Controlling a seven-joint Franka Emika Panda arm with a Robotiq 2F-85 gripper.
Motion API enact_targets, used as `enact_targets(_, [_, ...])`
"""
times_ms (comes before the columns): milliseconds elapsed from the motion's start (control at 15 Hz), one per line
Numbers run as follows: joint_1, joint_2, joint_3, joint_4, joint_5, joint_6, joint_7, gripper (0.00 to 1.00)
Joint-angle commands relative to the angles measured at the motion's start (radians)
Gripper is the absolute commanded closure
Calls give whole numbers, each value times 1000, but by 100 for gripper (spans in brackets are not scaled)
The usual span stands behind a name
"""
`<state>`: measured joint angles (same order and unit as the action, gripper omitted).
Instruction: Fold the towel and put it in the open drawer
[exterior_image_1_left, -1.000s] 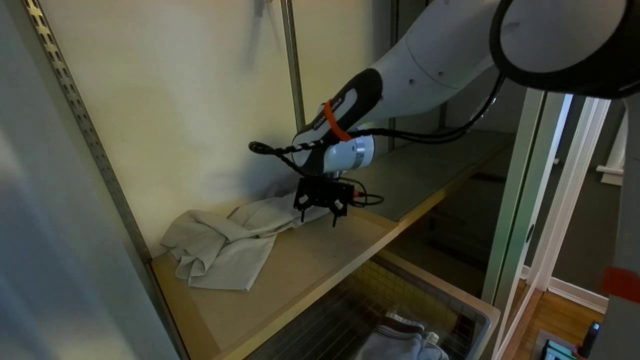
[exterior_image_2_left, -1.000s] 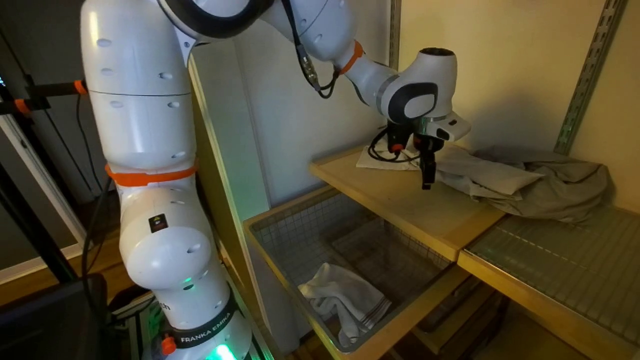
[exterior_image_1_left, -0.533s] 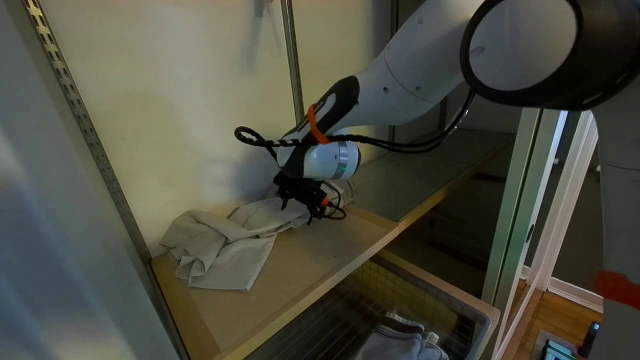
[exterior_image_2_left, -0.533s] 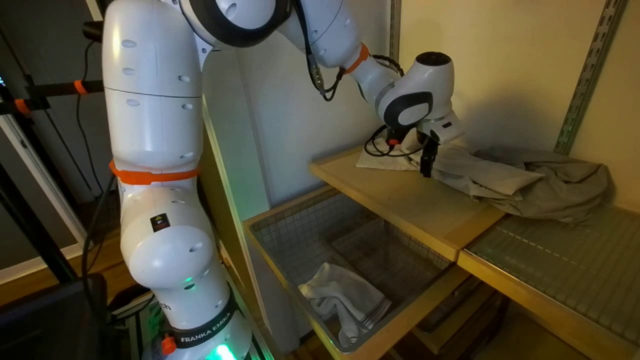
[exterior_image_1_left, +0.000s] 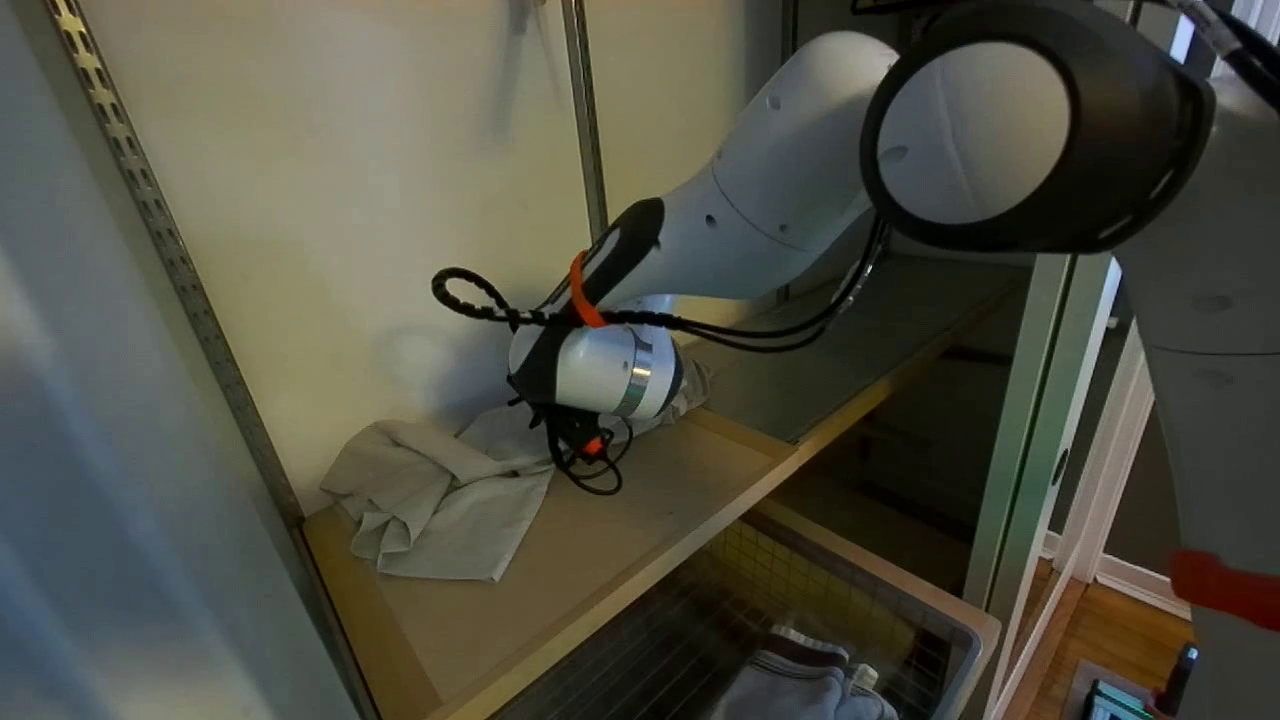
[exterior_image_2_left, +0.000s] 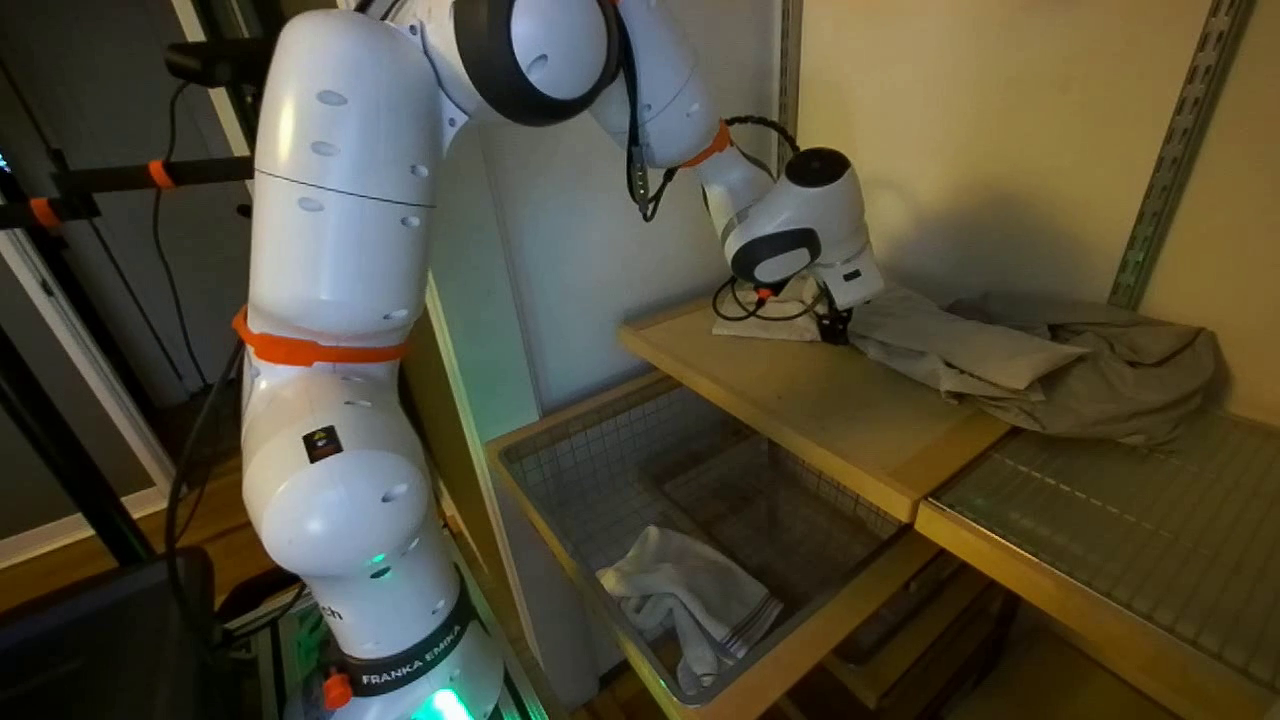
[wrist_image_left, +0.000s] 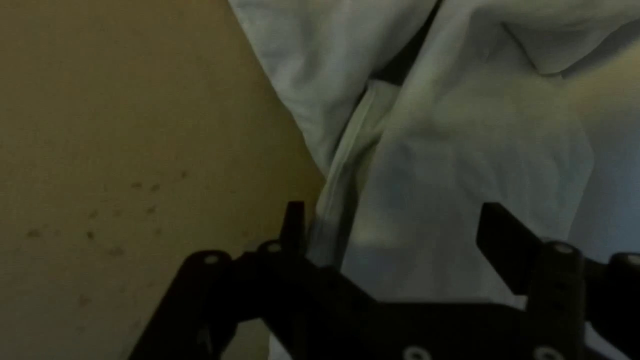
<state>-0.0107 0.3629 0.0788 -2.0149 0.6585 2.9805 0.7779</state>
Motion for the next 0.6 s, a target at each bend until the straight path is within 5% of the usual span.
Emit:
enact_targets(0, [-12,53,41,22,37,72,-21,42])
enact_targets(533, [29,7,-52,-18,-39,-22,50,100])
